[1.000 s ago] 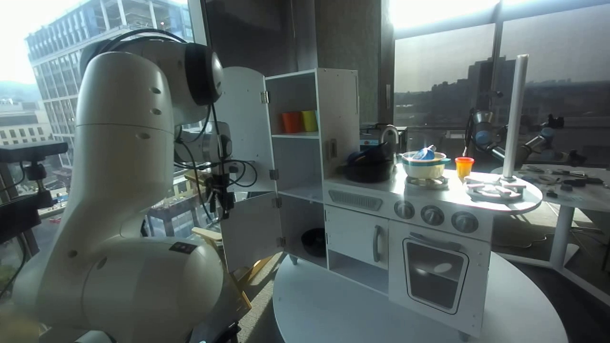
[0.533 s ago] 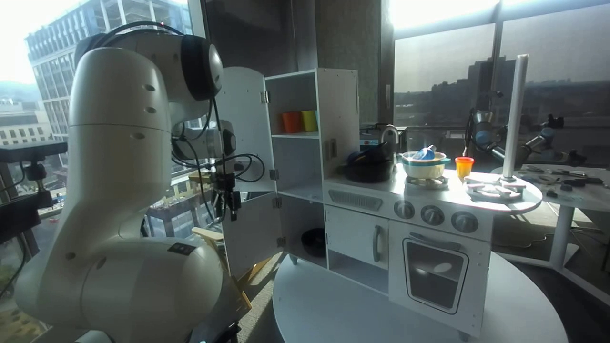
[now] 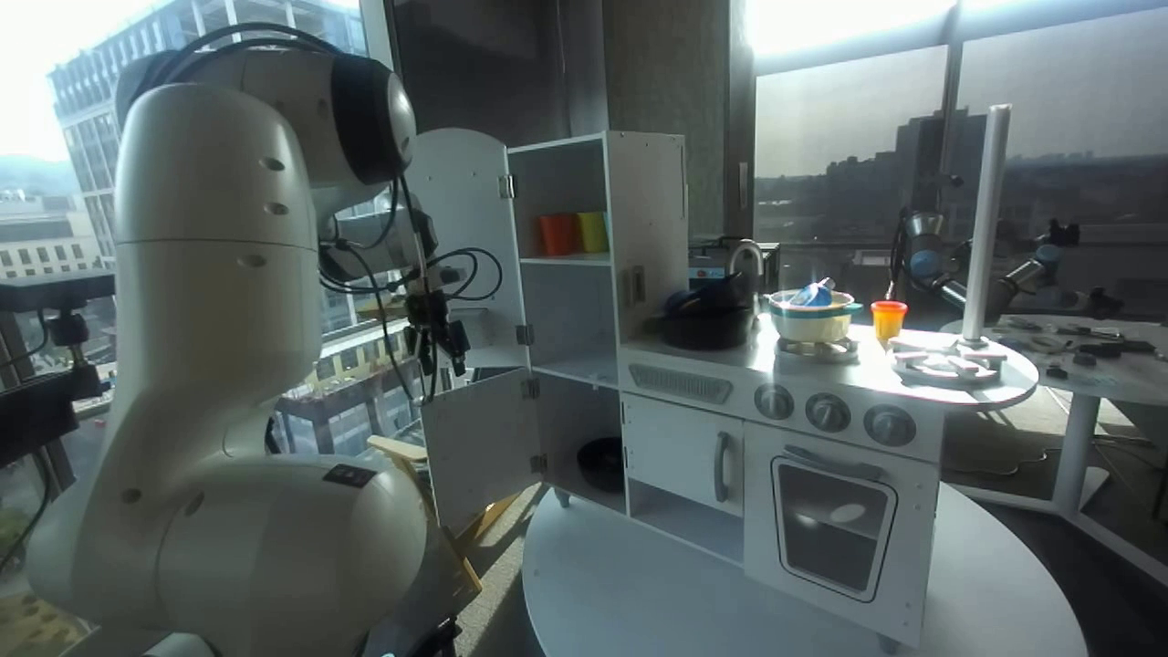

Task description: Close the bottom cabinet door to the far right, close the cabinet door directly under the sink, close the bottom refrigerator door, close the top refrigerator door

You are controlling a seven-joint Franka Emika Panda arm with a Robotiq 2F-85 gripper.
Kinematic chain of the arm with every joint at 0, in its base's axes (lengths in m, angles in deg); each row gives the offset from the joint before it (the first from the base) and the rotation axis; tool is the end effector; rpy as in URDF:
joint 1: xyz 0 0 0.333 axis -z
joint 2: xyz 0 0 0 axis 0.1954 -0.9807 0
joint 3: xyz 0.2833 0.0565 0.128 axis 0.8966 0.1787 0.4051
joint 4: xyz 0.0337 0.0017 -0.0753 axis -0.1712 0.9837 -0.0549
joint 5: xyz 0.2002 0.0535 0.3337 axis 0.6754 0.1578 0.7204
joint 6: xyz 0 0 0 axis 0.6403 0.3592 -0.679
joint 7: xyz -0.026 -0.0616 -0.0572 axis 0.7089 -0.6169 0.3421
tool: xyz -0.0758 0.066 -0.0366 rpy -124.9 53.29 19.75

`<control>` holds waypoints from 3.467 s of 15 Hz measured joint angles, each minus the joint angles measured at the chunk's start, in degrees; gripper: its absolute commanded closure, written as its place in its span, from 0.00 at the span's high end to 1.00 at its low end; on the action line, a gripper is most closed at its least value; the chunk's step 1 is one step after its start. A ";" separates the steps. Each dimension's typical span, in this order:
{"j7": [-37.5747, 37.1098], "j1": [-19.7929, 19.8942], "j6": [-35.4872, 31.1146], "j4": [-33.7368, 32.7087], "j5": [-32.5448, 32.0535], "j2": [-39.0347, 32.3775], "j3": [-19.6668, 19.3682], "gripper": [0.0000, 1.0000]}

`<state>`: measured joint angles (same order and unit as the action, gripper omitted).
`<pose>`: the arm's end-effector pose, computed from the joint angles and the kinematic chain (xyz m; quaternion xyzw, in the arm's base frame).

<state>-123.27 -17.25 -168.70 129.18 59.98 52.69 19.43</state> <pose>0.4494 0.4124 0.3930 0.9962 0.0452 0.0387 0.0641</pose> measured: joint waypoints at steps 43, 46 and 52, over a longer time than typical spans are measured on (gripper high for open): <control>-43.81 3.66 -29.30 13.25 -44.07 -2.29 -12.10 1.00; -40.80 5.09 -28.24 13.38 -39.78 0.47 -8.27 1.00; -23.14 6.45 -19.15 12.08 -17.01 11.88 -2.48 1.00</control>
<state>-146.40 -10.80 -187.85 141.26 42.97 64.57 16.95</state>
